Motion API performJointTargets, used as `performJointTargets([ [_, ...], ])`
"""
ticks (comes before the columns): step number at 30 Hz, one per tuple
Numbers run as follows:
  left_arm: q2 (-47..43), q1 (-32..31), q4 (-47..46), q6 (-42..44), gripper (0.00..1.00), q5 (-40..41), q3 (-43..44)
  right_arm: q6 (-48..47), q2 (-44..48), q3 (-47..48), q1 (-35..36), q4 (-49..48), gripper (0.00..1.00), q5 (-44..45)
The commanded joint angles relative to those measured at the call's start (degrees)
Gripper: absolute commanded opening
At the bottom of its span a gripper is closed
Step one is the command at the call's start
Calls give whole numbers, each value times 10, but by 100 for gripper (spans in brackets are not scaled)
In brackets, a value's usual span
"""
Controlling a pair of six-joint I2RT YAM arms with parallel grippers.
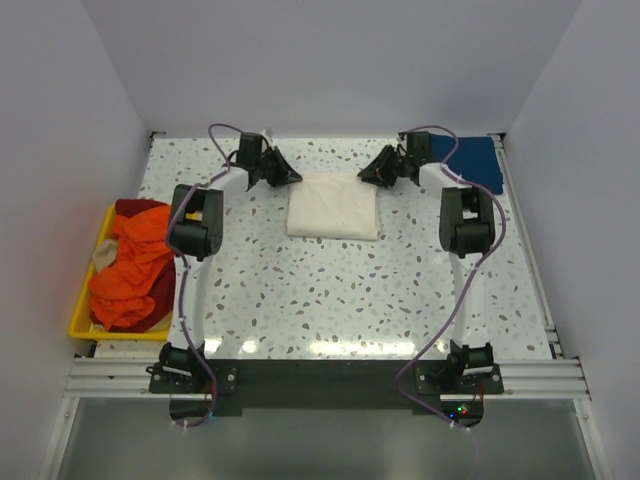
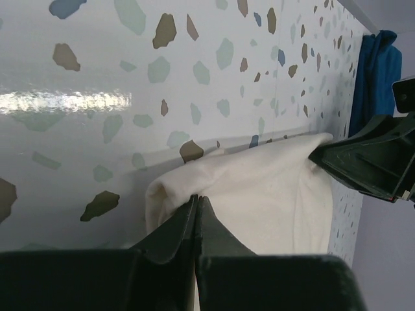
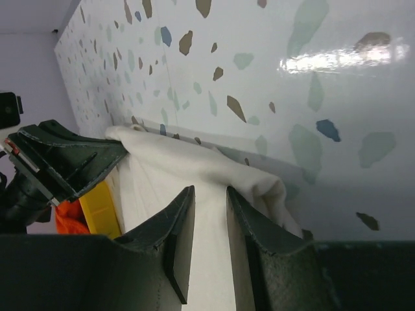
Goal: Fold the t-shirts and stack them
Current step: Fold the tshirt
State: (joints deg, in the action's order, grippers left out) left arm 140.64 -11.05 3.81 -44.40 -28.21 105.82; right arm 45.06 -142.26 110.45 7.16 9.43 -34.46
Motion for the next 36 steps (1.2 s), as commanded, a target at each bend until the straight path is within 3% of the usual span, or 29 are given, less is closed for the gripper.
performJointTargets([
  [1,10,15,13,13,4,23,16,40,-15,7,-24,-20,31,-29],
  [5,5,16,15,16,4,20,21,94,-26,0,-34,-70,31,-81],
  [10,-15,22,24,22,15,9,40,165,-19,-21,-55,-151,36,-113],
  [14,-65,23,44,40,33,33,46,107,27,-24,-63,-102,41,-83],
  [16,-84,21,48,41,35,41,32,64,63,-34,-63,-62,47,-62],
  [20,-145,3,52,54,36,66,-11,6,130,-78,-62,-21,53,2],
  [26,-204,-66,61,63,34,102,-94,-73,208,-173,-51,-2,71,55],
  [30,-226,-114,55,52,30,137,-160,-124,211,-183,-27,38,79,85],
  [36,-230,-136,43,32,26,183,-244,-174,192,-179,8,75,84,136],
])
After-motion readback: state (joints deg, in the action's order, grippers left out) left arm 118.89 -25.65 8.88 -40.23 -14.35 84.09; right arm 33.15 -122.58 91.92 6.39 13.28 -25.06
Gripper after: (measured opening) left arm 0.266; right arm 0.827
